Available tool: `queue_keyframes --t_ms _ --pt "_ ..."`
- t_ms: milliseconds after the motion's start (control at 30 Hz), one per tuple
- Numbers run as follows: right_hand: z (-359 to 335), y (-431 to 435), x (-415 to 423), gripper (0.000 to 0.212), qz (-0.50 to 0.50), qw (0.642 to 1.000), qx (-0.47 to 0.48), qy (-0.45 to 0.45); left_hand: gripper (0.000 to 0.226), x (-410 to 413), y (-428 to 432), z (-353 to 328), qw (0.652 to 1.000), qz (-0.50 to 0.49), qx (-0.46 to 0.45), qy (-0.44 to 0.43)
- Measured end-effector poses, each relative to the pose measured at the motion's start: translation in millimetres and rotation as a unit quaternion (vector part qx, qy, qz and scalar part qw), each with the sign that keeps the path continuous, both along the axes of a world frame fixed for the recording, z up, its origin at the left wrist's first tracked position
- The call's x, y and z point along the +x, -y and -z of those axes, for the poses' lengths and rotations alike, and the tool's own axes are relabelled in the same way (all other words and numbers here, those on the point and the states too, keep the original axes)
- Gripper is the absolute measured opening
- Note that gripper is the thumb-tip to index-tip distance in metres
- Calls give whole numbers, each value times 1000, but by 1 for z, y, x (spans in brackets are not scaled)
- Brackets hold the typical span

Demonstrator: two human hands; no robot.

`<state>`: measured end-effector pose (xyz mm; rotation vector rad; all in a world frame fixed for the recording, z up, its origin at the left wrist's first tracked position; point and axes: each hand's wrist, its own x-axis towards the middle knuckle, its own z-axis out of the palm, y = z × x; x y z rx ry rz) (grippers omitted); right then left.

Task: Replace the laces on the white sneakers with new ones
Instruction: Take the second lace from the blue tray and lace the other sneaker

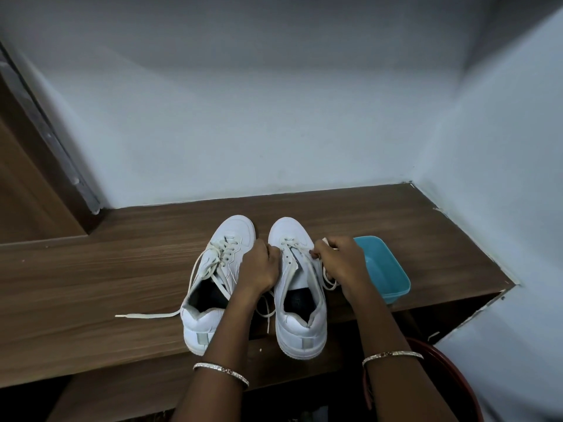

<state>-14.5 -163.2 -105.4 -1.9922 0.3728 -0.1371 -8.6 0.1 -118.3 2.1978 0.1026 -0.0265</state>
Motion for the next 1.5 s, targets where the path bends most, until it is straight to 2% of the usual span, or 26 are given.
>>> queue_keyframes --t_ms 133,367,667,800,867,933,1033,1133,1233,1367,1500 --pt "2 -3 -4 23 4 999 -32 2 19 -7 3 6 999 -18 22 35" --pt "0 -5 -14 37 27 993 -115 24 17 -11 8 5 997 -53 59 26" --pt "6 -6 -25 30 17 987 -160 26 20 -9 1 3 995 -41 86 2" --pt "-6 -4 -30 27 -9 991 -132 14 8 -7 -2 5 996 -57 48 57" --pt "-22 -2 -30 46 16 995 -94 13 6 -10 -2 7 992 -64 29 103" --pt "-42 -2 -27 52 32 995 -96 11 5 -13 -1 3 987 -73 39 134" --pt "-60 2 -26 36 22 993 -117 -3 11 -16 -2 2 985 -63 72 141" --pt "-64 4 -28 34 -4 998 -63 -25 12 -21 -4 -3 992 -7 51 112" --pt "-58 -1 -36 27 -25 1000 -14 -2 31 -28 -7 -11 996 46 50 65" --pt "-51 -9 -51 15 -31 999 -7 -3 61 -36 -5 -19 993 71 87 36" --pt "-50 -10 -61 10 -63 998 -17 -22 49 -46 1 -19 991 32 115 68"
